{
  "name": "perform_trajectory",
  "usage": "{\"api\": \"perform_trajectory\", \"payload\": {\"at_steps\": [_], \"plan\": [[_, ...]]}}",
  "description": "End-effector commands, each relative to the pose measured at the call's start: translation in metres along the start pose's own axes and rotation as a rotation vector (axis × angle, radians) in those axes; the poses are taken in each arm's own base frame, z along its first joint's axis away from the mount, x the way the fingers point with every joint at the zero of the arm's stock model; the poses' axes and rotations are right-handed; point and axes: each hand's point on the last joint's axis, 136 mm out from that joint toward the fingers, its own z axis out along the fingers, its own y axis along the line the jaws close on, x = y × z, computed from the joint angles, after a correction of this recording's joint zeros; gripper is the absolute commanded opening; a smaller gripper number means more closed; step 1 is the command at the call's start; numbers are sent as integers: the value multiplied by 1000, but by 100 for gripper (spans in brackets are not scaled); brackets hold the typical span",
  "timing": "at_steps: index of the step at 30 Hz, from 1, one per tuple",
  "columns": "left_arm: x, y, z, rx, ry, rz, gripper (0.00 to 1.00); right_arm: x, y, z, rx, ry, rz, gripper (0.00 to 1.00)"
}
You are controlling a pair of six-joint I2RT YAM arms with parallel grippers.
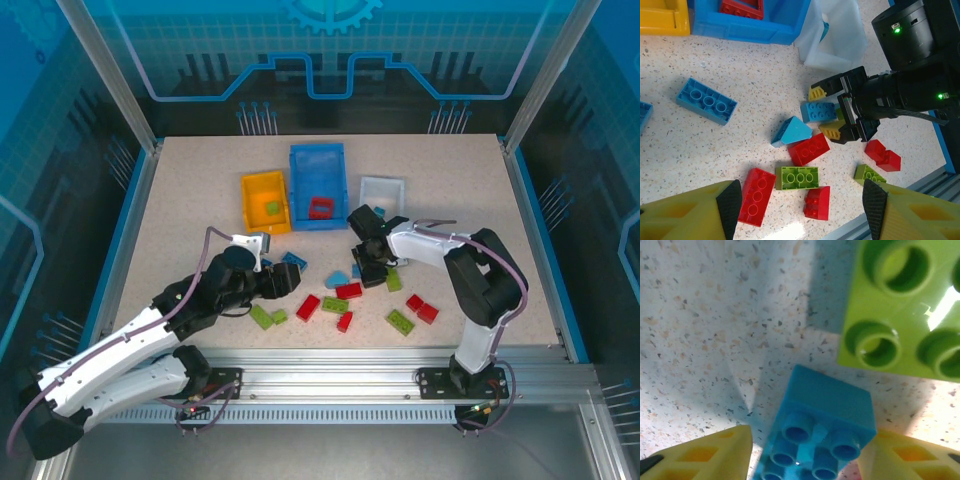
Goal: Sort the legos into containers by color
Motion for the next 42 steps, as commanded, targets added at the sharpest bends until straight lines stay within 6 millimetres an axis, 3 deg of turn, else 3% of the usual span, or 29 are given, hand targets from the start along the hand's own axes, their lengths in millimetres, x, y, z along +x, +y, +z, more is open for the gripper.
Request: {"api": "perform_trajectory", "payload": {"at_steps": [1,5,7,12,16,20,23,31,34,39,42], "plan": [[-9,-11,-10,29,-23,16,69,-9,1,8,2,-30,30,46],[-11,-12,-10,31,-30,19,69,-13,9,-6,-45,-61,-33,20],[-13,-15,-9,38,-36,18,69,-19,21,-30,-107,-124,-110,13],[-19,-24,-4,53,-37,30,69,-50,46,-110,-194,-375,-367,11],[-21,-32,3,71,-25,29,69,-67,73,-141,-201,-485,-594,13],[-21,-37,8,82,-8,30,69,-72,100,-138,-154,-502,-783,14],[-20,-38,11,85,-5,27,69,-77,110,-120,-60,-472,-852,14],[-16,-34,11,77,5,23,69,-86,122,-67,72,-412,-911,15],[-12,-32,13,68,20,23,69,-87,123,-54,76,-363,-918,22],[5,-22,23,20,100,24,71,-78,128,-68,14,-345,-936,47],[23,-10,33,-31,175,32,71,-73,131,-90,-40,-355,-942,51]]}}
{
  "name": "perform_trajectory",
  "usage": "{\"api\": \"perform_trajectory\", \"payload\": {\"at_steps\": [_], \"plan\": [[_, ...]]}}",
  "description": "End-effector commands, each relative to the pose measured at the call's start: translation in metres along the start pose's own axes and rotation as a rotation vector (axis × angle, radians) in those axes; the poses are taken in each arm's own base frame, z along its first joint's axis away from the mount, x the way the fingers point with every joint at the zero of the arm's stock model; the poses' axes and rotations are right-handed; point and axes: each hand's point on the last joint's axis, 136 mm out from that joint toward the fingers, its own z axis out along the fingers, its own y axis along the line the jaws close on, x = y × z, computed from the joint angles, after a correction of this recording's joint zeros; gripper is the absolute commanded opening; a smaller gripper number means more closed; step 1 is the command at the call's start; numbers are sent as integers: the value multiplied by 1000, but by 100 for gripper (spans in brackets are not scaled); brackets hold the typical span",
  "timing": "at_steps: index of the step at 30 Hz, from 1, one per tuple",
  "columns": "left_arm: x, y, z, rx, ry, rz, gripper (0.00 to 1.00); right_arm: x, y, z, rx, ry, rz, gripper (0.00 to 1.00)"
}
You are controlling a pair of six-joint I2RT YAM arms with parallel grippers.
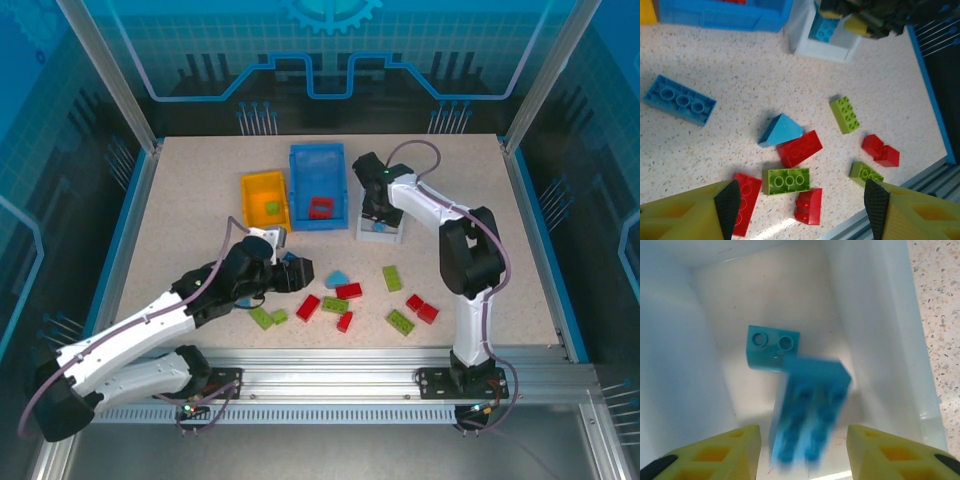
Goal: Sort the legos into containers by color
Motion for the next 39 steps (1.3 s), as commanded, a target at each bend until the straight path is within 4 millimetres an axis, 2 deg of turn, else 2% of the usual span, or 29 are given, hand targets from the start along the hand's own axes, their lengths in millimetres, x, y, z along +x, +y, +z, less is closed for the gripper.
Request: {"api": "perform_trajectory", "payload": {"at_steps": [1,8,11,13,17,21,25,27,30,31,35,39], "plan": [[24,5,9,-39,115,27,72,-16,7,-46,-98,-66,3,52],[69,19,30,-156,274,216,74,-21,2,-118,-211,-180,-19,55],[86,29,42,-221,359,308,75,-6,4,-152,-324,-240,-101,59],[96,35,50,-273,408,372,75,13,4,-171,-405,-269,-173,64],[103,47,63,-361,442,439,77,63,-2,-184,-540,-247,-263,67],[111,55,78,-380,457,455,76,111,-20,-185,-594,-193,-278,67],[119,69,91,-428,473,467,66,140,-35,-189,-629,-165,-258,66],[120,73,96,-441,469,472,56,147,-41,-192,-634,-164,-252,65],[118,75,101,-447,442,471,34,148,-47,-195,-630,-173,-248,65],[114,74,100,-451,424,469,29,147,-49,-197,-626,-179,-246,64],[82,59,82,-451,317,463,25,141,-51,-210,-645,-215,-259,64],[34,47,72,-370,257,347,24,135,-46,-218,-673,-254,-275,64]]}}
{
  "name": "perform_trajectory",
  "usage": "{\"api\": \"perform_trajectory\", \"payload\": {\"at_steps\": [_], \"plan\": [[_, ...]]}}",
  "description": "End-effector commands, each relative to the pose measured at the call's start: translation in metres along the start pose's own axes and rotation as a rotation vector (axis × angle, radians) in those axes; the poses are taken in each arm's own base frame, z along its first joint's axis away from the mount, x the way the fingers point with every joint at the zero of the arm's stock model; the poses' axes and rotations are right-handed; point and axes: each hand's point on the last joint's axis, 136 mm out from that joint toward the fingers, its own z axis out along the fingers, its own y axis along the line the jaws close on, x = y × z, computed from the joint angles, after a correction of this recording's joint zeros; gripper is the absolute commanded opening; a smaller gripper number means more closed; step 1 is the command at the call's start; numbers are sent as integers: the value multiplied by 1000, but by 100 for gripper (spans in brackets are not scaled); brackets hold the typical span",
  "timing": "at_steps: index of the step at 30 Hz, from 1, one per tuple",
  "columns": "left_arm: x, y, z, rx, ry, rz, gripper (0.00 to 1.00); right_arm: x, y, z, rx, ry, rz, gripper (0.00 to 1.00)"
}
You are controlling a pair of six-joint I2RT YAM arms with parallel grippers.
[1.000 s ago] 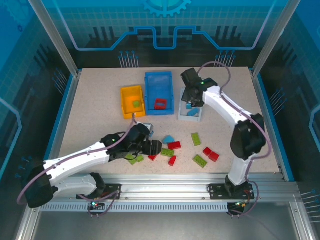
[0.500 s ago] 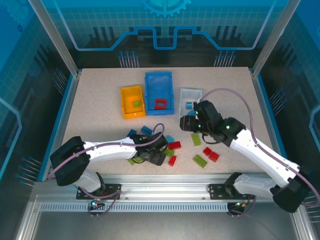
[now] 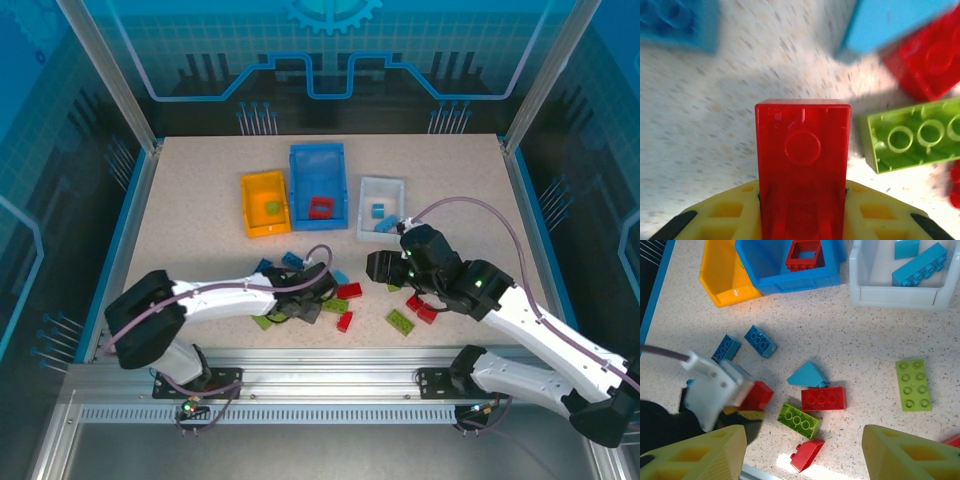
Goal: Sort the legos into containers by color
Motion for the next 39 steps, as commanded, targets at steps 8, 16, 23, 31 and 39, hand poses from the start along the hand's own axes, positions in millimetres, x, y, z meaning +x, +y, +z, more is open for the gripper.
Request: {"api": "perform_trajectory", "payload": {"at_steps": [8,16,23,31,39], "plan": [[-154,38,-37,76,-177,-180,24,-23,18,-1,-30,-63,-37,64],[-254,90,28,-51,-142,-332,23,-28,19,4,-27,-66,-24,65],[-285,95,81,12,-127,-367,30,-37,27,2,-58,-92,-49,66],[-290,88,67,57,-143,-392,61,-24,24,20,-45,-37,-51,67],[-295,75,-22,147,-269,-429,63,-12,-17,23,125,4,-31,67]]}}
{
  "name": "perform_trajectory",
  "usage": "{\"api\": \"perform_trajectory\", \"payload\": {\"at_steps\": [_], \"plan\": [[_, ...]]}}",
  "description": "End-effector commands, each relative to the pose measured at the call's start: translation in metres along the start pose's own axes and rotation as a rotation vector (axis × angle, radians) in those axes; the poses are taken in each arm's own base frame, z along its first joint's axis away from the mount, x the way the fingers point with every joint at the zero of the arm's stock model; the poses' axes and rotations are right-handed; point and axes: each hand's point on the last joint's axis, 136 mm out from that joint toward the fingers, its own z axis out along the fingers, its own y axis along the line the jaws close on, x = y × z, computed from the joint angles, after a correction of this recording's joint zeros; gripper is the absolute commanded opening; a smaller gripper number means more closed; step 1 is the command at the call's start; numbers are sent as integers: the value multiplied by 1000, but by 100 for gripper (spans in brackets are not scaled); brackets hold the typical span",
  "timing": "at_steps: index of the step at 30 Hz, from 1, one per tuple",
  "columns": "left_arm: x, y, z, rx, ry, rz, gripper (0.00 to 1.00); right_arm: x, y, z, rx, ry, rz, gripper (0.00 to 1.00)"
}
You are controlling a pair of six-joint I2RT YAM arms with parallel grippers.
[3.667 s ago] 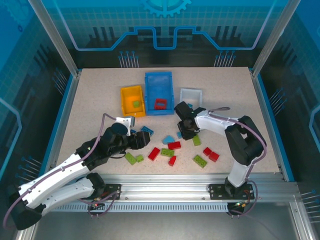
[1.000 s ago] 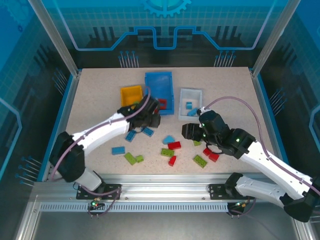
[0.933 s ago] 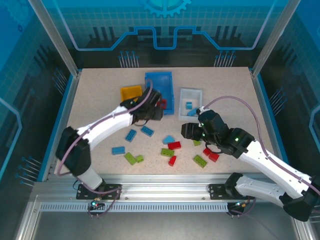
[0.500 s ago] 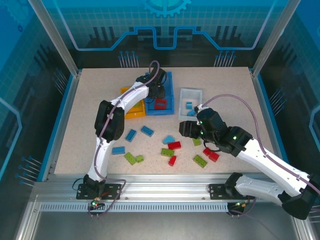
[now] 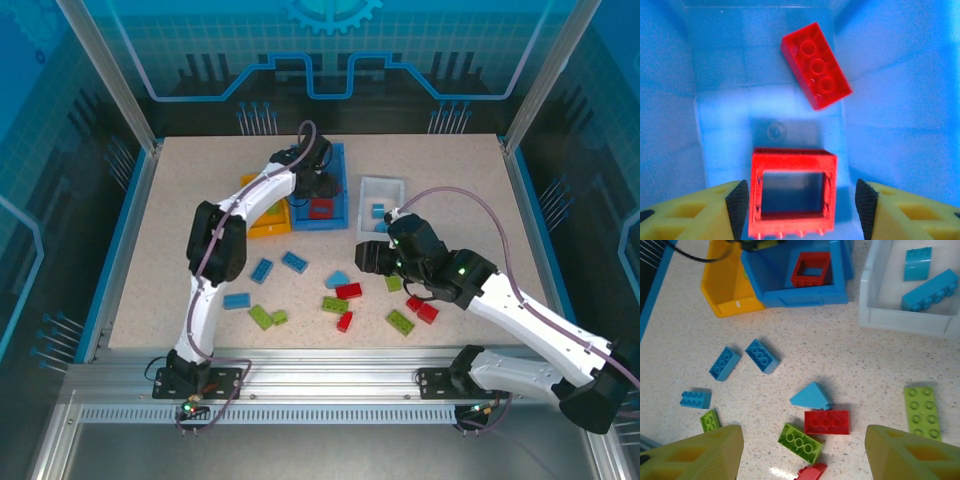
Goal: Sort the legos into containers by color
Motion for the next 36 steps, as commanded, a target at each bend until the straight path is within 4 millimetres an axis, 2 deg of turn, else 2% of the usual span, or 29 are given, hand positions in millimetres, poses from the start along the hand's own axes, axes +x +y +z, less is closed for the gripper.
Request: {"api": "perform_trajectory", "payload": {"at_steps": [1,4,6,9,11,14,16,19,21,25,28,31,34,36], "plan": [[-20,-28,-78,122,-121,-39,63,9,-31,2,127,40,9,67],[-8,-32,-116,169,-149,-71,66,18,-48,8,186,99,-9,67],[7,-37,-142,203,-163,-75,67,29,-64,17,227,177,-11,68],[44,-37,-168,266,-164,-96,70,47,-89,33,277,306,5,67],[71,-34,-183,293,-158,-102,71,54,-98,40,289,345,-3,67],[111,-18,-197,305,-143,-138,71,57,-101,46,287,354,-16,67],[138,-3,-199,299,-129,-173,71,57,-100,48,277,347,-18,67],[179,19,-190,280,-78,-232,71,56,-99,55,271,345,-16,66],[202,30,-186,279,-62,-251,71,54,-91,63,242,346,-39,66],[227,51,-182,248,-65,-275,70,57,-59,83,195,381,-113,67],[232,64,-184,231,-93,-284,70,67,-23,101,147,393,-215,71],[233,69,-188,228,-110,-285,70,75,1,119,123,425,-384,75],[233,70,-192,222,-114,-276,70,87,8,134,100,533,-516,78],[231,71,-194,217,-118,-267,70,94,4,141,133,598,-583,78]]}}
